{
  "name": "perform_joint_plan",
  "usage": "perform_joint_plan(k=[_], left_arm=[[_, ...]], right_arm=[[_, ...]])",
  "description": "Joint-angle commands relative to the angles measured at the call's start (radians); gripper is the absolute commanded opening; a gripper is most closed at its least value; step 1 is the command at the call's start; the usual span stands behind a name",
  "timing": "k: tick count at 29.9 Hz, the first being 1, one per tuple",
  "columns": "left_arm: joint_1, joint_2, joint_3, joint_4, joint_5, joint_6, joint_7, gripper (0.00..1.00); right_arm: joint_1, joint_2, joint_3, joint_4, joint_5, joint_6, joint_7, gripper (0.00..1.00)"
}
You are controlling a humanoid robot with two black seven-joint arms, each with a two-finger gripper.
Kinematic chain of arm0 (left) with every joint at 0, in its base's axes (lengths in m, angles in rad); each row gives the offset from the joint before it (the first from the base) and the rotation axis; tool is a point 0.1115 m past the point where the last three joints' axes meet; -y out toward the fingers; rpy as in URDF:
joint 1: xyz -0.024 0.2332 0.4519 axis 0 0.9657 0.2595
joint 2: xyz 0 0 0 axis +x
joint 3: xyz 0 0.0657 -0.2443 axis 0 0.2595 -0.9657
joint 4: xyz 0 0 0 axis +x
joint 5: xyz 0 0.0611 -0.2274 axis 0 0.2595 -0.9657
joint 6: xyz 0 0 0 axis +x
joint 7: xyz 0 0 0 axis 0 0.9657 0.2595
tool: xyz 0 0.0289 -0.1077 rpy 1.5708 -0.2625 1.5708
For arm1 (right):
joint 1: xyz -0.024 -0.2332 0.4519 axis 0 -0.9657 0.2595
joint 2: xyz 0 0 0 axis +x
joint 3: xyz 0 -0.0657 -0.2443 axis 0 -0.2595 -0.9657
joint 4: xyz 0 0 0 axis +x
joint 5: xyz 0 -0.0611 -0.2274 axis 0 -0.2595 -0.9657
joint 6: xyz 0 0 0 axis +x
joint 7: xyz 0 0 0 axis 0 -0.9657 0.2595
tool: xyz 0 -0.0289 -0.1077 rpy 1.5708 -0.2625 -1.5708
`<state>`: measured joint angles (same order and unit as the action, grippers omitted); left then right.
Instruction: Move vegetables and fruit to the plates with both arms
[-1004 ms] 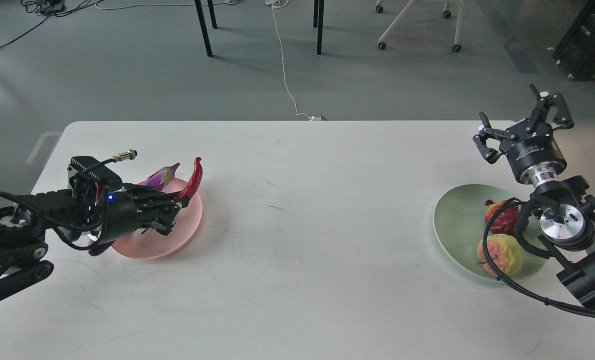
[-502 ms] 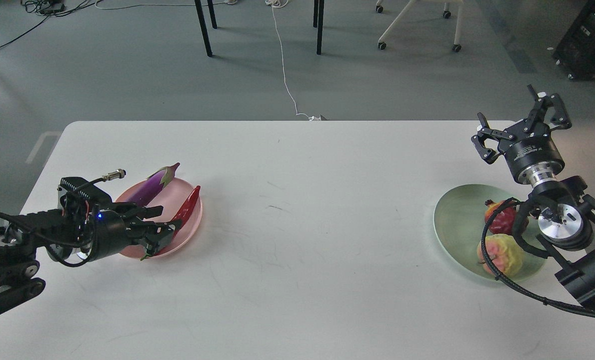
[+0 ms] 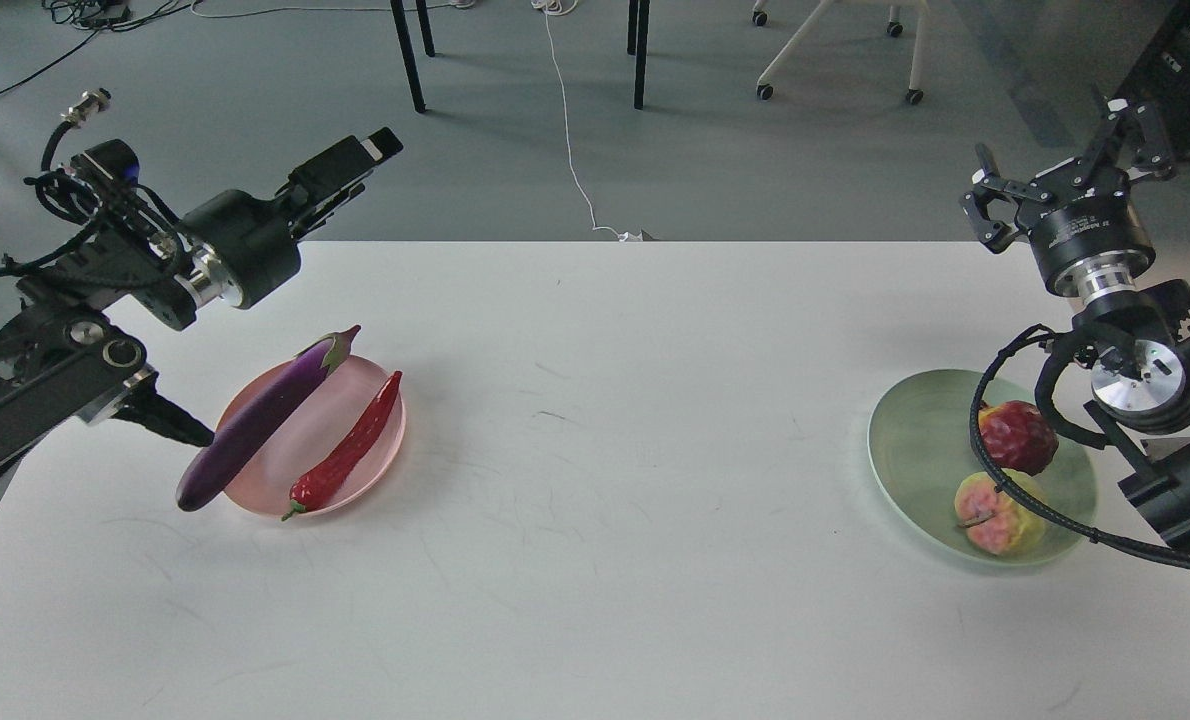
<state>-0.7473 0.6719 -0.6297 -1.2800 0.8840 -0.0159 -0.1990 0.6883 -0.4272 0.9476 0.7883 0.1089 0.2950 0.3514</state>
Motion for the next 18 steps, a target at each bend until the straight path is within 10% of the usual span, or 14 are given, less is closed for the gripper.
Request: perform_joint_plan(k=[1, 10, 18], left_arm=[[-0.017, -0.095, -0.092, 0.112, -0.208, 0.010, 0.004, 0.94], [-0.027, -0.213, -0.206, 0.369, -0.656, -0.002, 0.001, 0.97], [0.022, -0.224, -0.208, 0.516, -0.927, -0.199, -0.008, 0.97]], right_arm=[[0.065, 0.011, 0.034, -0.036, 0.000, -0.042, 0.000, 0.99], [0.069, 0.054, 0.016, -0.067, 0.011, -0.031, -0.087, 0.99], [0.063, 0.146, 0.034, -0.139, 0.017, -0.034, -0.131, 0.99]])
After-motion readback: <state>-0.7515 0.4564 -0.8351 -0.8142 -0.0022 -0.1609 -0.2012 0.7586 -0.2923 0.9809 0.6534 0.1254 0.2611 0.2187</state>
